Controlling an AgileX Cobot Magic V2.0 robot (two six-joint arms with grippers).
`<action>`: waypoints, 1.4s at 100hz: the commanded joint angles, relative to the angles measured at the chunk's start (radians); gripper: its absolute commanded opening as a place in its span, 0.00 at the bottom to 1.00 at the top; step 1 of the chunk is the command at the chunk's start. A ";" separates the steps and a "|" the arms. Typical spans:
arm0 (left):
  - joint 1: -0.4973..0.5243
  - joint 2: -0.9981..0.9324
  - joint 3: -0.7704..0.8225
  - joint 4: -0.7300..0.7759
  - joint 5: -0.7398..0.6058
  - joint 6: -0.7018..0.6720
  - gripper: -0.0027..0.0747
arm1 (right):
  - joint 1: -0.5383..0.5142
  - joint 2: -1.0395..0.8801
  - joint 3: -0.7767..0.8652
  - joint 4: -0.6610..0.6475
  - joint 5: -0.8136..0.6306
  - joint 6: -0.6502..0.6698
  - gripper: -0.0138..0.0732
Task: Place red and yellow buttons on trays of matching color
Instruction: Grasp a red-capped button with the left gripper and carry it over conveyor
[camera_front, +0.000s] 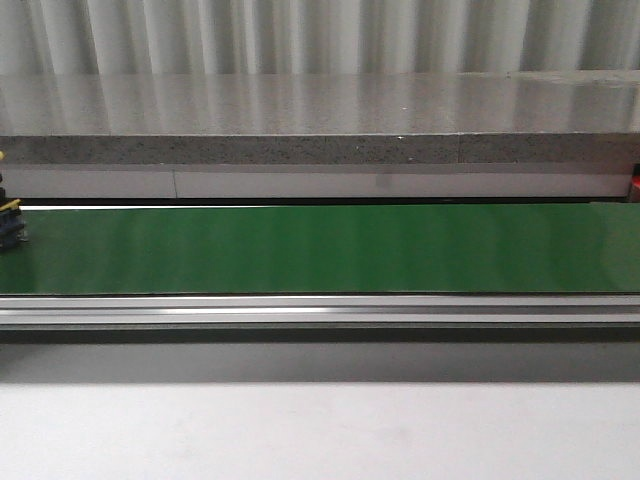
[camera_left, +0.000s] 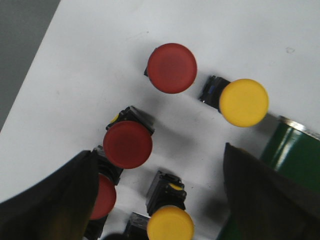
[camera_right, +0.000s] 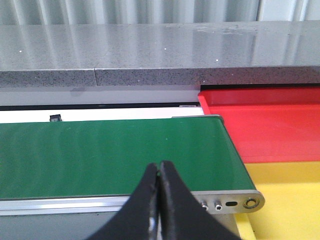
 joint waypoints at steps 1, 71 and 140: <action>0.017 -0.025 -0.029 0.018 0.035 0.008 0.68 | -0.004 -0.015 0.001 -0.012 -0.075 0.001 0.08; 0.044 0.149 -0.029 0.000 0.035 0.032 0.68 | -0.004 -0.015 0.001 -0.012 -0.075 0.001 0.08; 0.030 0.105 -0.029 -0.001 0.011 0.069 0.14 | -0.004 -0.015 0.001 -0.012 -0.075 0.001 0.08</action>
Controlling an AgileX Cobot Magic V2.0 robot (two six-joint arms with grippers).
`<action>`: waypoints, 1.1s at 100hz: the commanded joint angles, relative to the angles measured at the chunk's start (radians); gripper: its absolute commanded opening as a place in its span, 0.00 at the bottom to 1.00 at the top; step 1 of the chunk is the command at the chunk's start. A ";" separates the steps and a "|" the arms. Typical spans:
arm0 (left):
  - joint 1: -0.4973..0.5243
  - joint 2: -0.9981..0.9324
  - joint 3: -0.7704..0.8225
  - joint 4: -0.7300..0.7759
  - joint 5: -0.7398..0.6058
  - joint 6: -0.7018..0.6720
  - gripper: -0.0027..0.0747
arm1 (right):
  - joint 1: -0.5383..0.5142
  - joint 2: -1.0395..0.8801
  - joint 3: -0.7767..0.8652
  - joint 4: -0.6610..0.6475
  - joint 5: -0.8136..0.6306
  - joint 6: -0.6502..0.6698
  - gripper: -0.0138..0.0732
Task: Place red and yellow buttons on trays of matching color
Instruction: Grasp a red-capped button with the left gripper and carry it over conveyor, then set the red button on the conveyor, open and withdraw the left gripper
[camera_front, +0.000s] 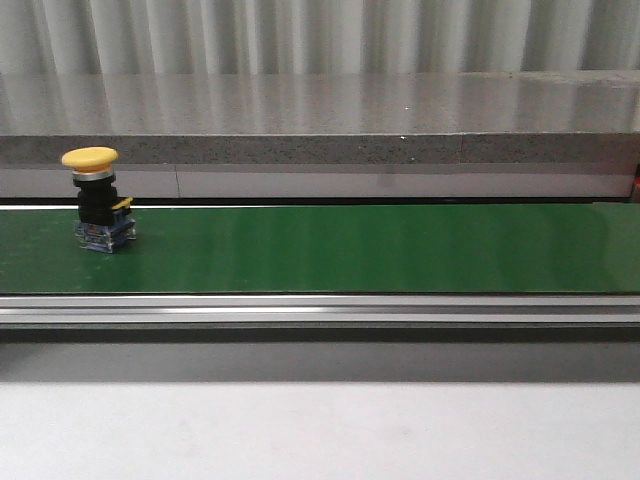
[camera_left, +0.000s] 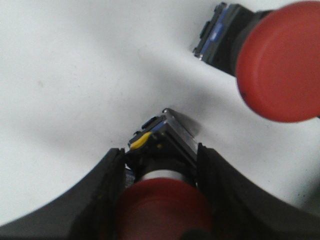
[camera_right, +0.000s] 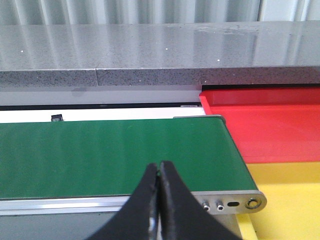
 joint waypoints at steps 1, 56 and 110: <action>-0.012 -0.112 -0.026 -0.006 0.029 0.008 0.14 | -0.004 -0.015 0.001 -0.012 -0.075 0.001 0.08; -0.128 -0.451 0.049 -0.003 0.051 0.019 0.14 | -0.004 -0.015 0.001 -0.012 -0.075 0.001 0.08; -0.353 -0.435 0.197 -0.045 0.014 0.023 0.14 | -0.004 -0.015 0.001 -0.012 -0.075 0.001 0.08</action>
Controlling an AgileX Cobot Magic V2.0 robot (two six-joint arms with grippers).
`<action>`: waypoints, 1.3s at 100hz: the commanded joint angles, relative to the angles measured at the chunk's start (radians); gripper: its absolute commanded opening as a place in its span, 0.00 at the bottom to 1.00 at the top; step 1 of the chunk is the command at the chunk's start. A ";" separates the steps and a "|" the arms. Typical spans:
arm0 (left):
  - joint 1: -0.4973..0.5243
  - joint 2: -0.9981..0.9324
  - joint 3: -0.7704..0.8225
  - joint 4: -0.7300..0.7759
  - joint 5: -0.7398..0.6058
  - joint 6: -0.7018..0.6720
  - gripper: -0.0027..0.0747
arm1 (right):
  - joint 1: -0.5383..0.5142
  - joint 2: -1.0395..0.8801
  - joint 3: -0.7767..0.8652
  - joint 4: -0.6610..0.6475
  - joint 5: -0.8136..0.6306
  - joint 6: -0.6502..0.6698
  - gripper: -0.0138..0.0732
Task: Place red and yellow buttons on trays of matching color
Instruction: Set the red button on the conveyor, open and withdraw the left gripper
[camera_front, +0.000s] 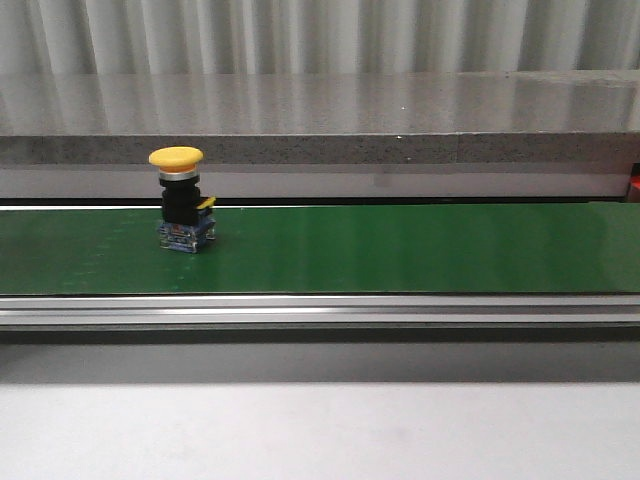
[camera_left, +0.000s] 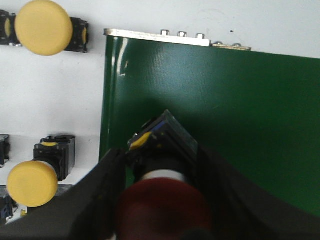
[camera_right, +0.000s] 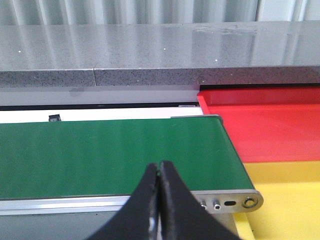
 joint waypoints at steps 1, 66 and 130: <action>-0.018 -0.041 -0.022 -0.003 -0.003 0.002 0.14 | -0.004 -0.015 0.001 -0.012 -0.075 0.001 0.08; -0.018 0.028 -0.021 -0.015 0.001 0.002 0.32 | -0.004 -0.015 0.001 -0.012 -0.075 0.001 0.08; -0.191 -0.175 0.005 -0.120 -0.209 0.054 0.56 | -0.004 -0.015 0.001 -0.012 -0.075 0.001 0.08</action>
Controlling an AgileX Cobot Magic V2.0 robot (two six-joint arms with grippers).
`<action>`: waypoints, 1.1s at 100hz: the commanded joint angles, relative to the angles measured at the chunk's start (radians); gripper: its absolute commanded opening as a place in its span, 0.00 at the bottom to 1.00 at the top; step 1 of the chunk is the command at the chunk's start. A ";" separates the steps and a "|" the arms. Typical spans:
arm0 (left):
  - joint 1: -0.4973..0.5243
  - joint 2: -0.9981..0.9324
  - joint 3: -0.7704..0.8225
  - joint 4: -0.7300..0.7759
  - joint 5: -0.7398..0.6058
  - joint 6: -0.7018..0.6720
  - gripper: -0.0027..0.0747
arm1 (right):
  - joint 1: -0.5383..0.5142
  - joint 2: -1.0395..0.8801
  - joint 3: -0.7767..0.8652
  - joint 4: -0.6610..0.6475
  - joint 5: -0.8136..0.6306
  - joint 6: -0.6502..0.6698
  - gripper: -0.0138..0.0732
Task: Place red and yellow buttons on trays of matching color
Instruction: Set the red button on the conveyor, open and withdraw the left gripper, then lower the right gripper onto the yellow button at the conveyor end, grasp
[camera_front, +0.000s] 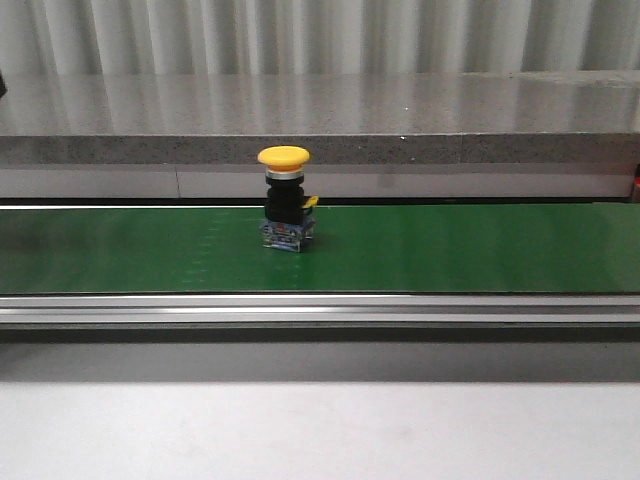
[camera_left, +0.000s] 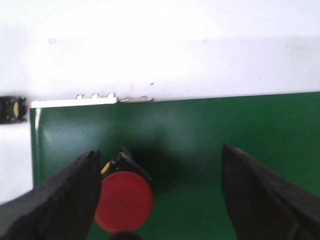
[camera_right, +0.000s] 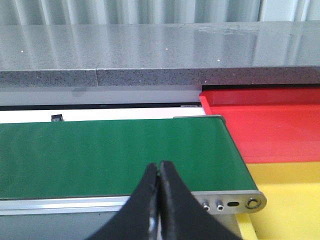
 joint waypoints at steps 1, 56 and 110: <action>-0.050 -0.097 -0.005 -0.026 -0.066 0.006 0.53 | -0.004 -0.015 0.001 -0.012 -0.075 0.001 0.08; -0.142 -0.594 0.448 -0.030 -0.346 0.006 0.01 | -0.004 -0.015 0.001 -0.012 -0.075 0.001 0.08; -0.142 -1.152 0.854 -0.025 -0.424 0.006 0.01 | 0.000 0.029 -0.144 -0.010 -0.032 0.001 0.08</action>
